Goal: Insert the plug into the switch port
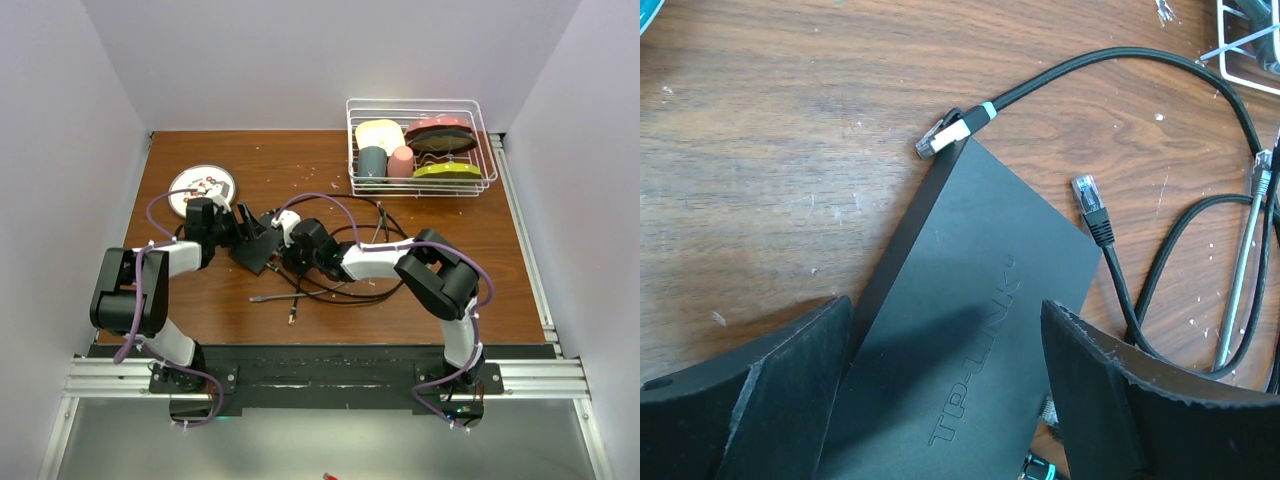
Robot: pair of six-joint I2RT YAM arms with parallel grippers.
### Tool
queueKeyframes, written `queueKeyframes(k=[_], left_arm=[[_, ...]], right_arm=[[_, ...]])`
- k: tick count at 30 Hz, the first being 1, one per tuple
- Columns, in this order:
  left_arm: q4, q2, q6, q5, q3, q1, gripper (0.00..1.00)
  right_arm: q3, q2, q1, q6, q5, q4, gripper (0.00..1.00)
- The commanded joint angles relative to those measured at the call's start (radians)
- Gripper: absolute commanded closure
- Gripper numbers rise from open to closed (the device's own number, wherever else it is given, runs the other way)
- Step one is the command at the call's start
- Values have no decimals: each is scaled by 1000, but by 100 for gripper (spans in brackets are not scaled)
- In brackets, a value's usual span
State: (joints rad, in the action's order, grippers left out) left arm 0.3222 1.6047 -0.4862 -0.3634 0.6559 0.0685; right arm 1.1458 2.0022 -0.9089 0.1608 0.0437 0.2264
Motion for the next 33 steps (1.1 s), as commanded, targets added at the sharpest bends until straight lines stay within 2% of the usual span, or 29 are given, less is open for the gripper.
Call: queueKeyframes(k=[1,11,15,33], left_arm=[[51,15,15,-25,-9,-9,21],[55,37,23,-43,-6,-9,30],[55,38,24,-45,-4,-9,30],[60,64,26,-58,4,-9,34]], right_arm=[[-26,-29,1,19,-67,-131,100],[43,13,-2,2,-48,-266,100],[92,40,-2,-13,-48,-341,100],[175,75,-5,-58,16,-455,100]])
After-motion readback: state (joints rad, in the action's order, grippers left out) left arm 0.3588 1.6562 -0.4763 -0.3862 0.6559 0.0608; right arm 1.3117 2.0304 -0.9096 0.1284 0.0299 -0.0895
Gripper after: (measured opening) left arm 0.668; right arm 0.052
